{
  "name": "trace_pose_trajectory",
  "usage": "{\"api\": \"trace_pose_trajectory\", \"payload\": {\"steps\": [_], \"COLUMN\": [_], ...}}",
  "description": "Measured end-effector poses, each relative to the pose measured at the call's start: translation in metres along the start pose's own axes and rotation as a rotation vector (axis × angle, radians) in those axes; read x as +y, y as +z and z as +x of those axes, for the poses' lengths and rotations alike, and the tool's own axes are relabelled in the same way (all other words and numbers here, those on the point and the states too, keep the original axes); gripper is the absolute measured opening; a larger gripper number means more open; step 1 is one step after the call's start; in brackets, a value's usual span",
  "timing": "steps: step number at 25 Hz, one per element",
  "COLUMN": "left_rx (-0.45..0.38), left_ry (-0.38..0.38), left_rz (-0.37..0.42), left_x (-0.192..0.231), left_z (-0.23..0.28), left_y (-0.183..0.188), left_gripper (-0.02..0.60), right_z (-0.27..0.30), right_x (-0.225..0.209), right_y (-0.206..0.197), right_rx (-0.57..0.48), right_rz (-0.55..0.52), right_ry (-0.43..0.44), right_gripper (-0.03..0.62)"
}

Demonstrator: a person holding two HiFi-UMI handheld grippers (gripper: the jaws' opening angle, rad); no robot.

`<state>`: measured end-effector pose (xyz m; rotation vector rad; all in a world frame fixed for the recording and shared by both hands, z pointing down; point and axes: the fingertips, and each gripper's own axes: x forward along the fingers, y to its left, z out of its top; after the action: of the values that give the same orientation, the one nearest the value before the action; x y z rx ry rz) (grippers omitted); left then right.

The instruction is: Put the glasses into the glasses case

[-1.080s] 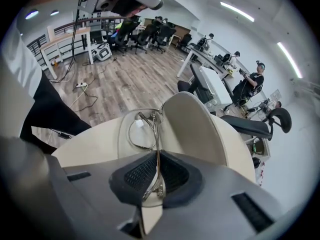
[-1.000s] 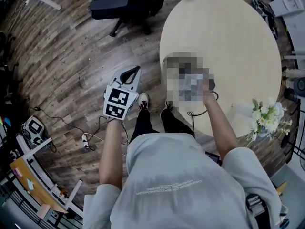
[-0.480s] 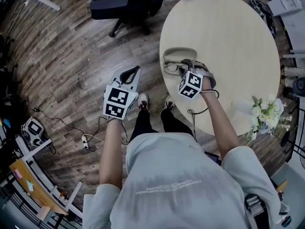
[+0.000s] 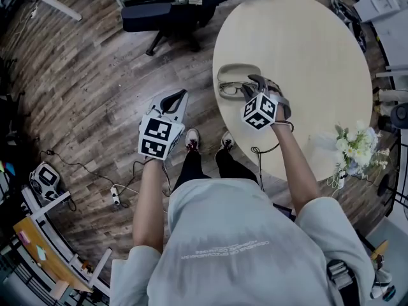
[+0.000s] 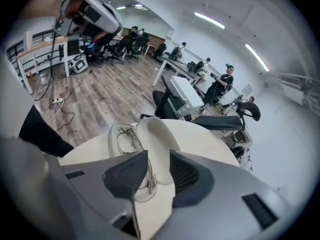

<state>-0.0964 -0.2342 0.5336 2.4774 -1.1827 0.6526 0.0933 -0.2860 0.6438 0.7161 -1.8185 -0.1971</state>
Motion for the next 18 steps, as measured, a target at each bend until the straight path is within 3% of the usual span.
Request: {"api": "trace_pose_trajectory", "payload": {"steps": [10,15,18], "left_rx": [-0.084,-0.16,-0.2], "left_ry": [-0.03,-0.052,-0.067], "left_rz": [0.059,0.107,0.144], "left_x": [0.005,0.001,-0.003], "left_z": [0.002,0.006,0.008], "left_y": [0.049,0.089,0.112], "left_gripper": [0.013,0.013,0.014], "right_z": [-0.058,-0.104,-0.131], "right_x": [-0.051,-0.088,-0.105], "right_y": [0.005,0.002,0.005], "right_rx": [-0.119,-0.19,-0.23], "right_rz": [0.375,0.491,0.542], "right_ry": [-0.089,-0.199,-0.246], "right_gripper": [0.075,0.009,0.002]}}
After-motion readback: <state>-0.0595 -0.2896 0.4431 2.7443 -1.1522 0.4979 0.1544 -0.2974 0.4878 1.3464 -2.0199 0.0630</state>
